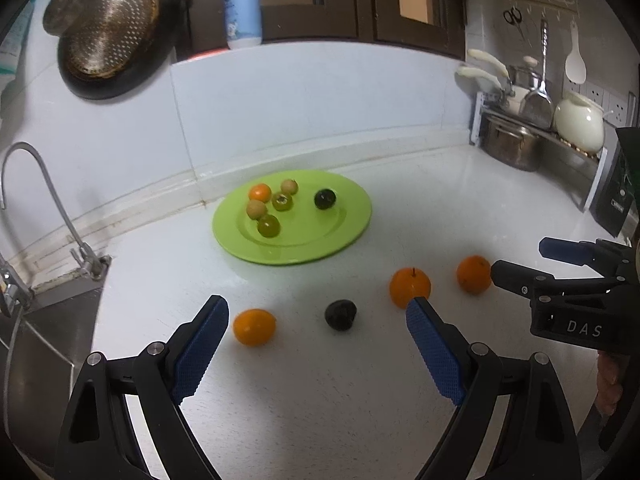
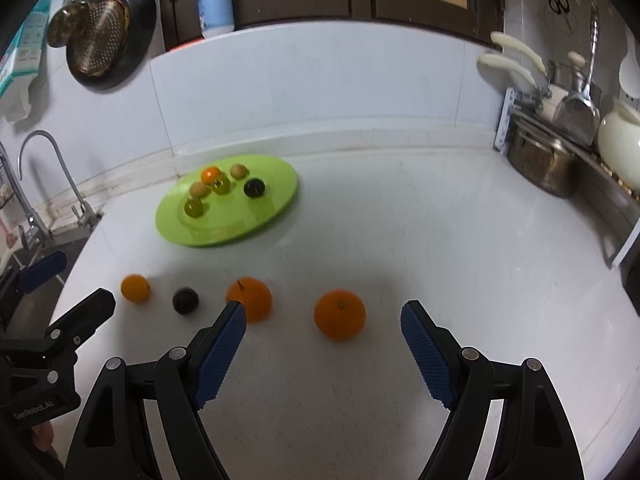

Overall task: Organize fruits
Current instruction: 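Lift both open tools away from the plate toward the remaining fruits, then grasp a dark plum with the left tool while the right tool grasps a large orange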

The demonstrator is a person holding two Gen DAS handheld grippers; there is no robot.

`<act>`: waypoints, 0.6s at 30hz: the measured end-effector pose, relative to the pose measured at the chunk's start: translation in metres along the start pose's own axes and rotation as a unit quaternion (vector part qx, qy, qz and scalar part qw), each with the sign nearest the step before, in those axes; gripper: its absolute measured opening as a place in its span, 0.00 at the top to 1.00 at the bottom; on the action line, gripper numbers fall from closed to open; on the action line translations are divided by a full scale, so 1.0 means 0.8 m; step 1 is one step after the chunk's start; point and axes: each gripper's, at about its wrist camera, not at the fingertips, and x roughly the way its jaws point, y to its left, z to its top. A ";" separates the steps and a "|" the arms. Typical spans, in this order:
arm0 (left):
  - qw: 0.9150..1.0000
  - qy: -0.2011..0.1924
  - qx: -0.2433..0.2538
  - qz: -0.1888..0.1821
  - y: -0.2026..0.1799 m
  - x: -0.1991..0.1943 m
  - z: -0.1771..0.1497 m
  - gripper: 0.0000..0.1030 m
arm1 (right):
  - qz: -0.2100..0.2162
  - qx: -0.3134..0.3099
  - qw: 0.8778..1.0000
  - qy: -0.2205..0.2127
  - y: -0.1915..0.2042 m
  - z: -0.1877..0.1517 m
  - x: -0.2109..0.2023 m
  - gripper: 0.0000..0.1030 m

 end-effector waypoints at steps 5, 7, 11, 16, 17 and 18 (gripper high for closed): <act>1.000 0.019 0.005 -0.003 -0.004 0.019 -0.007 0.19 | -0.003 0.005 1.000 0.014 -0.007 -0.010 0.014 0.22; 1.000 0.026 0.004 -0.007 -0.004 0.027 -0.009 0.23 | -0.004 0.007 1.000 0.020 -0.009 -0.012 0.020 0.22; 0.999 0.048 0.006 -0.009 -0.006 0.044 -0.010 0.28 | -0.004 0.010 1.000 0.029 -0.013 -0.016 0.032 0.22; 0.996 0.084 -0.006 -0.018 -0.002 0.067 -0.007 0.35 | -0.007 0.021 0.999 0.036 -0.022 -0.013 0.050 0.23; 0.996 0.089 -0.006 -0.020 -0.002 0.071 -0.006 0.35 | -0.007 0.023 0.999 0.039 -0.023 -0.012 0.054 0.23; 0.995 0.094 -0.006 -0.022 -0.003 0.075 -0.005 0.36 | -0.005 0.025 0.999 0.040 -0.024 -0.011 0.057 0.24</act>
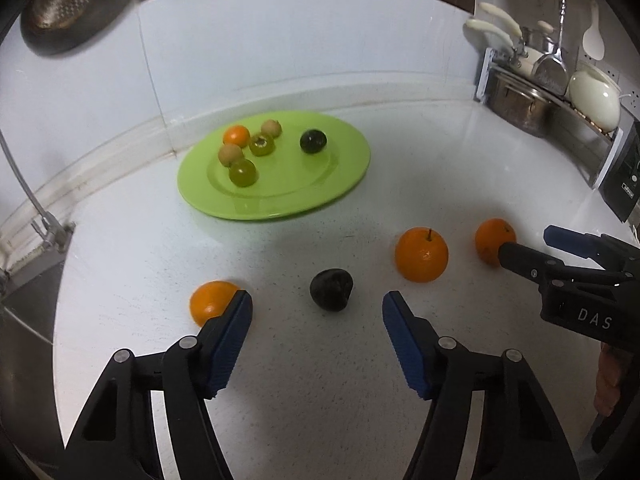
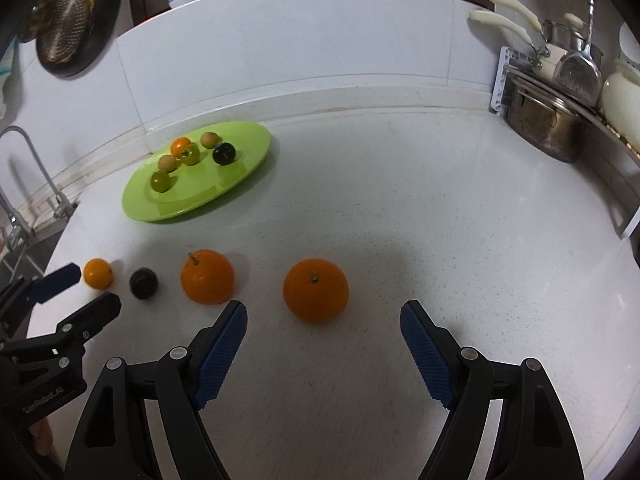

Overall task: Organize fruits
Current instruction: 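Grasp a dark plum with the left tool while the right tool grasps a large orange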

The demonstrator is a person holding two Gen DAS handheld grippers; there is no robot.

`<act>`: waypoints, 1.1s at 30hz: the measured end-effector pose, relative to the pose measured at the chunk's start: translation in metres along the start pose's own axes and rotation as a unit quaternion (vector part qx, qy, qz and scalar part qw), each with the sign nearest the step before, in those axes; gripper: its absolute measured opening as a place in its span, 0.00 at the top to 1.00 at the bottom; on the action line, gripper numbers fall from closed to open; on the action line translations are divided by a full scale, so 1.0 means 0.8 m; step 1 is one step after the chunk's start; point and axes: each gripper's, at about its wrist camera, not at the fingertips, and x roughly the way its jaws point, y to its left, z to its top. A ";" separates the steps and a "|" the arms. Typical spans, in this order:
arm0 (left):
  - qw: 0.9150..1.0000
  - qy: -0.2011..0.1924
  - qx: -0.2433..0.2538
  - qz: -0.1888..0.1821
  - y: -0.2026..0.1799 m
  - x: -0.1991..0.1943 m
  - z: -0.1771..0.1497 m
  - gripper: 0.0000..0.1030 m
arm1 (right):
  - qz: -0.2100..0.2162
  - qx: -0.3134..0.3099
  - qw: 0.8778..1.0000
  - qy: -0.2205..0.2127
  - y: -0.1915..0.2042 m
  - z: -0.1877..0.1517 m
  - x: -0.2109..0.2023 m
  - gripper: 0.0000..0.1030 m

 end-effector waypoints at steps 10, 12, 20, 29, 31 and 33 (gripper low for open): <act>0.999 0.027 -0.016 -0.014 0.003 0.031 0.010 0.53 | 0.016 0.010 0.999 0.027 -0.005 0.007 0.027 0.38; 0.999 0.030 -0.019 -0.019 0.003 0.036 0.010 0.55 | 0.019 0.014 0.999 0.032 -0.006 0.008 0.032 0.41; 0.998 0.042 -0.024 -0.030 0.003 0.048 0.011 0.70 | 0.024 0.009 0.999 0.039 -0.004 0.008 0.043 0.51; 0.998 0.040 -0.021 -0.034 0.003 0.046 0.009 0.72 | 0.023 0.002 0.999 0.036 -0.002 0.010 0.042 0.58; 0.999 0.033 -0.016 -0.030 0.002 0.040 0.008 0.72 | 0.026 0.000 0.999 0.032 0.000 0.010 0.037 0.58; 0.999 0.027 -0.015 -0.030 0.002 0.033 0.008 0.72 | 0.030 -0.004 0.999 0.027 0.002 0.011 0.031 0.58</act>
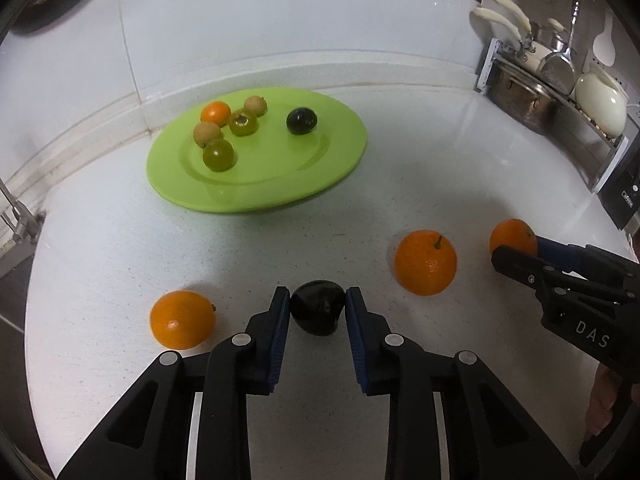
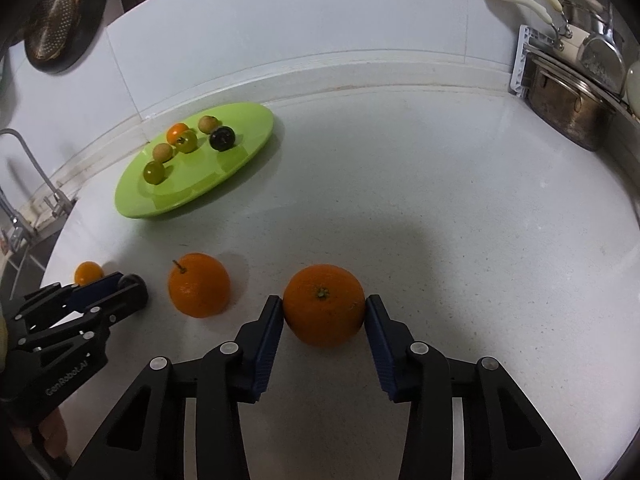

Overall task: Organize fruits
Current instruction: 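Grasp a dark plum with the left tool while the right tool grasps a large orange, then carry both fruits onto the green plate and open both tools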

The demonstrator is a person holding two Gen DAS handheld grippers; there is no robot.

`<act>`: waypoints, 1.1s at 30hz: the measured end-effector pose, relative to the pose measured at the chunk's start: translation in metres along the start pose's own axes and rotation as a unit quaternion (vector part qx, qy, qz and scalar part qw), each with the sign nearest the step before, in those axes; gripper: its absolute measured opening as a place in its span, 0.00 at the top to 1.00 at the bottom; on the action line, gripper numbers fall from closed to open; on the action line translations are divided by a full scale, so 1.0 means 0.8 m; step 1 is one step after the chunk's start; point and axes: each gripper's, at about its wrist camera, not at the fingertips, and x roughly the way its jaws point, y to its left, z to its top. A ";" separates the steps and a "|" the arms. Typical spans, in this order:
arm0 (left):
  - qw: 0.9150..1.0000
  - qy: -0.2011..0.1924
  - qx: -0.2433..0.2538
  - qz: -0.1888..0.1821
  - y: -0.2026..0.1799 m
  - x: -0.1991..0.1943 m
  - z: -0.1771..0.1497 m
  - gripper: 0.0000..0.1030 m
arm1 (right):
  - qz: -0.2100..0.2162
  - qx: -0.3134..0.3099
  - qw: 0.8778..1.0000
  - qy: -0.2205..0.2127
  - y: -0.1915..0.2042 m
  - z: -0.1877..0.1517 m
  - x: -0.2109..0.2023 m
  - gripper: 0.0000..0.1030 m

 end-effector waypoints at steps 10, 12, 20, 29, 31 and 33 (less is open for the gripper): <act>0.999 -0.035 0.004 -0.006 -0.002 -0.043 0.005 0.72 | 0.035 -0.016 0.999 -0.030 0.020 0.007 -0.038 0.58; 0.999 -0.044 0.005 -0.006 -0.001 -0.053 0.007 0.72 | 0.040 -0.018 0.998 -0.036 0.024 0.009 -0.046 0.58; 0.997 -0.074 0.008 -0.005 0.001 -0.087 0.014 0.72 | 0.062 -0.030 0.996 -0.058 0.041 0.017 -0.069 0.58; 0.994 -0.104 0.016 0.002 0.006 -0.114 0.022 0.72 | 0.084 -0.050 0.991 -0.087 0.056 0.034 -0.091 0.58; 0.994 -0.111 0.019 0.003 0.007 -0.119 0.025 0.72 | 0.089 -0.053 0.990 -0.093 0.060 0.037 -0.095 0.58; 0.993 -0.119 0.022 0.006 0.008 -0.124 0.030 0.72 | 0.093 -0.056 0.989 -0.099 0.064 0.042 -0.098 0.58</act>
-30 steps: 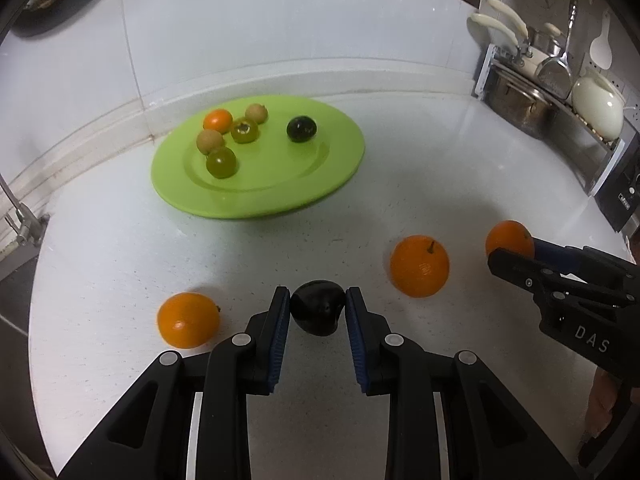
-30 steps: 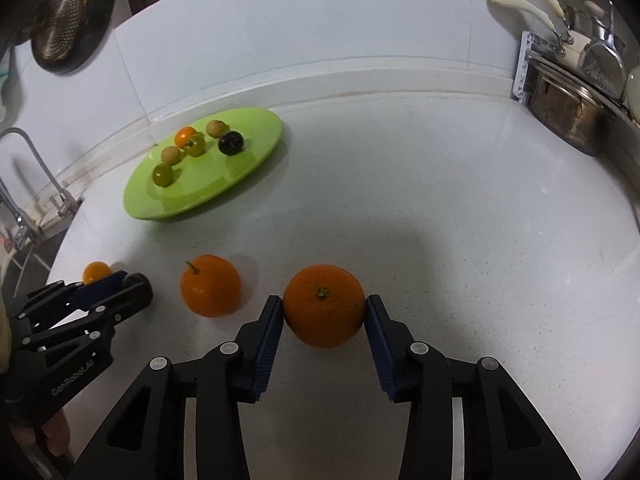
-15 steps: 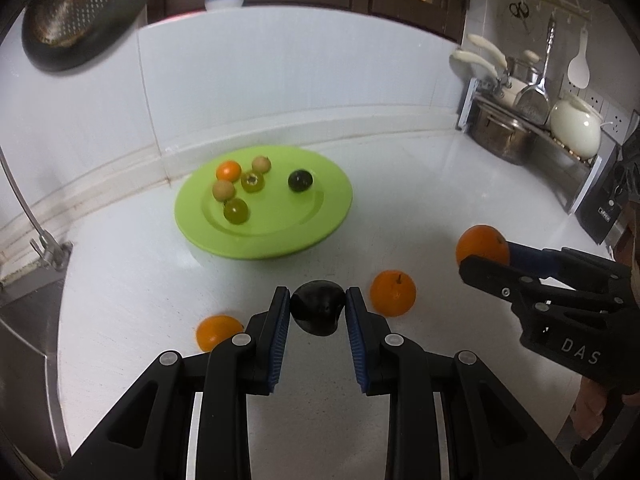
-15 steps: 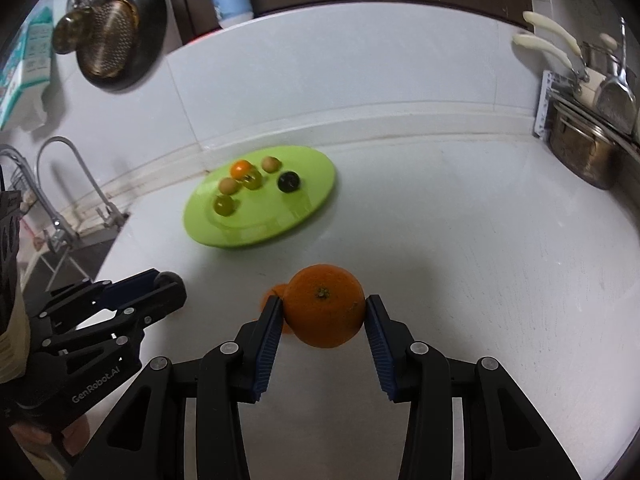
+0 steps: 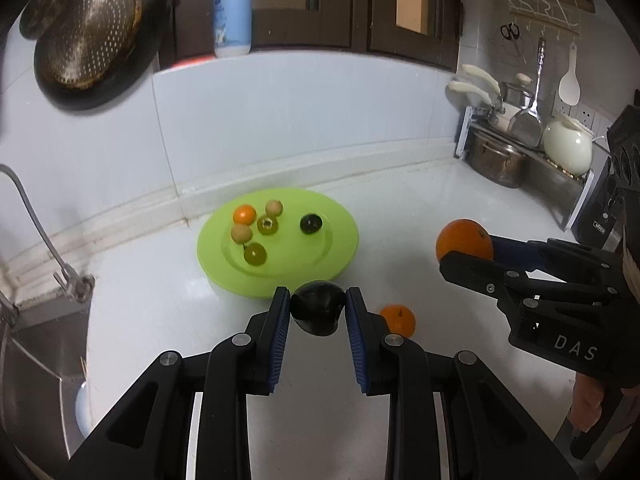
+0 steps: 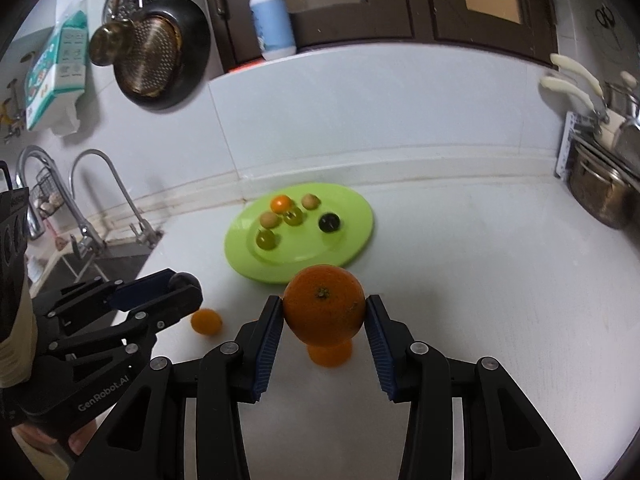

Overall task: Organize fruits
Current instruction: 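Carry both fruits onto the green plate and open both tools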

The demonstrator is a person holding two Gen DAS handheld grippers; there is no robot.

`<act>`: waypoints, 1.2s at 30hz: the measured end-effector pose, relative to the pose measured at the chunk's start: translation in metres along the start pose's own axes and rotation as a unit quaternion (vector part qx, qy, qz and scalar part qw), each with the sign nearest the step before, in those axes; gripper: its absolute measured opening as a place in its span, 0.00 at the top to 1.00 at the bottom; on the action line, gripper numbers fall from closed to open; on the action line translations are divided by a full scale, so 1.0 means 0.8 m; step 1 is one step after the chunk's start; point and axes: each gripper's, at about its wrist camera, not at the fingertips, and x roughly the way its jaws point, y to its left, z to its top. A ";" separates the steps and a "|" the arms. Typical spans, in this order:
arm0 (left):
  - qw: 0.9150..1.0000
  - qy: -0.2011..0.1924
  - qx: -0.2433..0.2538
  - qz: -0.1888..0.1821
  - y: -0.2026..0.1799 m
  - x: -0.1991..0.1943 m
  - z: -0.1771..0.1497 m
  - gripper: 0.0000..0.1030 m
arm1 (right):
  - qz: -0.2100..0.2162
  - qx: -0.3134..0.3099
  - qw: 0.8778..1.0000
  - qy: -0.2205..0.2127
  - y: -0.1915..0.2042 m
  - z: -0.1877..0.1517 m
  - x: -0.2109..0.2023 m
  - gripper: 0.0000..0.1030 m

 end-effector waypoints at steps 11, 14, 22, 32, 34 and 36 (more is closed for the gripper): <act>0.999 -0.032 0.016 0.012 0.008 -0.005 0.030 0.72 | 0.019 -0.024 0.999 -0.031 0.013 0.040 0.003 0.58; 0.999 -0.036 0.017 0.015 0.012 -0.001 0.039 0.72 | 0.020 -0.032 0.999 -0.036 0.014 0.054 0.009 0.58; 0.999 -0.043 0.005 0.022 0.026 0.018 0.066 0.72 | 0.020 -0.055 0.997 -0.046 0.017 0.085 0.030 0.58; 0.999 -0.038 -0.012 0.021 0.048 0.055 0.093 0.72 | 0.032 -0.067 0.996 -0.040 0.014 0.126 0.073 0.58; 0.999 -0.033 -0.017 0.020 0.054 0.066 0.096 0.72 | 0.034 -0.069 0.996 -0.034 0.012 0.134 0.086 0.58; 0.999 -0.028 -0.019 0.021 0.058 0.075 0.098 0.72 | 0.035 -0.073 0.996 -0.030 0.011 0.140 0.099 0.58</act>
